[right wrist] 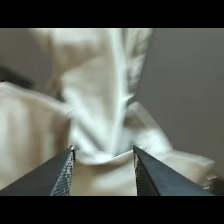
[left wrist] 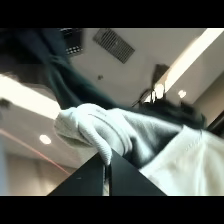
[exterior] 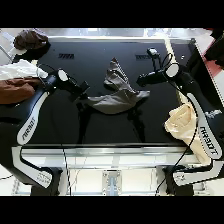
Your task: Fold the shirts.
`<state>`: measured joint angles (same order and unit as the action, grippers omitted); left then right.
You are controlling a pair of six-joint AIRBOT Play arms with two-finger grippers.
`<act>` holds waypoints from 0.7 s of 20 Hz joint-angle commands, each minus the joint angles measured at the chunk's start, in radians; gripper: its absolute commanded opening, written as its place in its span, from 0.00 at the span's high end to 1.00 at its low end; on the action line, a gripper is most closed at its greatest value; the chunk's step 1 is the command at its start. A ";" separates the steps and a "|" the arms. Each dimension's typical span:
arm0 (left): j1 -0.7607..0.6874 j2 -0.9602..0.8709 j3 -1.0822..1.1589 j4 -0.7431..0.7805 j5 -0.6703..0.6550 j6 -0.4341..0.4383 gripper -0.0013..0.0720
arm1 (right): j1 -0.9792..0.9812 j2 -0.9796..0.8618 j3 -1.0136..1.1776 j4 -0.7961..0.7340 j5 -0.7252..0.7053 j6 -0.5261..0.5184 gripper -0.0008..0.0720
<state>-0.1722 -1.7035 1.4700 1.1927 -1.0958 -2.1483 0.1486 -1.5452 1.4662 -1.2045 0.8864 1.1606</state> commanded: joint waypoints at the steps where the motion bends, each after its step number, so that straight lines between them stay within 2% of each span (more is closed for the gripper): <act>1: 0.037 0.110 0.000 -0.009 -0.055 0.301 0.97 | 0.001 -0.024 0.056 -0.087 -0.047 0.010 0.43; 4: 0.041 0.221 0.000 0.041 -0.149 0.375 0.97 | 0.010 -0.147 0.141 0.074 0.003 0.009 0.43; 6: 0.041 0.250 0.000 0.056 -0.224 0.390 0.97 | 0.042 -0.270 0.239 0.171 0.055 0.008 0.43; 10: 0.040 0.248 -0.009 0.055 -0.257 0.409 0.97 | 0.143 -0.487 0.494 0.177 0.078 0.010 0.43; 12: 0.032 0.248 -0.025 0.052 -0.264 0.409 0.97 | 0.164 -0.577 0.618 0.118 0.064 0.074 0.43; 14: 0.016 0.248 -0.040 0.053 -0.263 0.410 0.97 | 0.156 -0.615 0.629 0.076 0.034 0.134 0.43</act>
<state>-0.1432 -1.4601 1.4467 1.2438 -1.3388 -1.7515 0.2897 -2.0712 2.0079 -1.0821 0.9421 1.2221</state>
